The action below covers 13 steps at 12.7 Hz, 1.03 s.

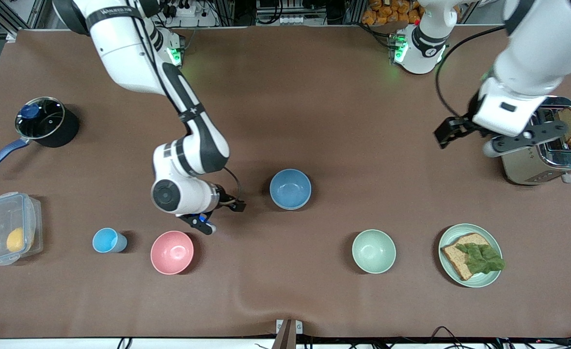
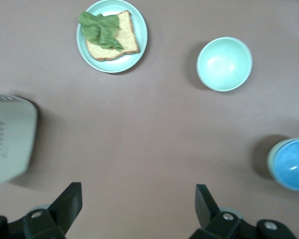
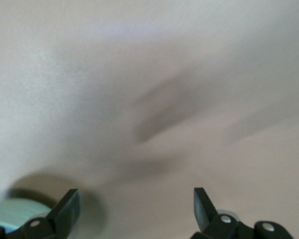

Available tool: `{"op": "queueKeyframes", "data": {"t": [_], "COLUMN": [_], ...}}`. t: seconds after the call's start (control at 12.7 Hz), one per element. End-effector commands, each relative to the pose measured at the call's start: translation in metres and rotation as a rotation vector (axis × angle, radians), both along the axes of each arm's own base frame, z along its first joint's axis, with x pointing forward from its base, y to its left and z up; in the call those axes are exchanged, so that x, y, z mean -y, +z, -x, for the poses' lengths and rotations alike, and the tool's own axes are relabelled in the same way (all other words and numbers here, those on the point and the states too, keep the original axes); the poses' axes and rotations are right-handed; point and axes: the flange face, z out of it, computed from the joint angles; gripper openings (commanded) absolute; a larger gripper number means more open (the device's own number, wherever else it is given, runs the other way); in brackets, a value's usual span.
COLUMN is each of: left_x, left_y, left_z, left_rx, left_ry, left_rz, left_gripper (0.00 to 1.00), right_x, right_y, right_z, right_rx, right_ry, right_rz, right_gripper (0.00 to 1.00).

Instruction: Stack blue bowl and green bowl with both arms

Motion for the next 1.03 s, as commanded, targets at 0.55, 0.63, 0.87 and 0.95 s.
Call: {"op": "queueKeyframes", "data": {"t": [0.55, 0.63, 0.87, 0.95], "left_x": [-0.062, -0.061, -0.062, -0.062], "left_y": [0.04, 0.04, 0.046, 0.046], "left_z": [0.018, 0.018, 0.019, 0.02], "left_rx": [-0.052, -0.054, -0.056, -0.059], "left_ry": [-0.115, -0.115, -0.113, -0.113], "left_rz": [0.052, 0.056, 0.066, 0.065], "left_gripper": [1.0, 1.0, 1.0, 1.0], "right_x": [0.226, 0.252, 0.282, 0.288], "right_y": [0.178, 0.205, 0.256, 0.28], "right_z": [0.039, 0.044, 0.069, 0.079], "right_rx": [0.062, 0.09, 0.103, 0.116], "right_ry": [0.452, 0.469, 0.451, 0.47], "right_rz": [0.007, 0.014, -0.002, 0.051], "right_gripper": [1.0, 1.0, 1.0, 1.0]}}
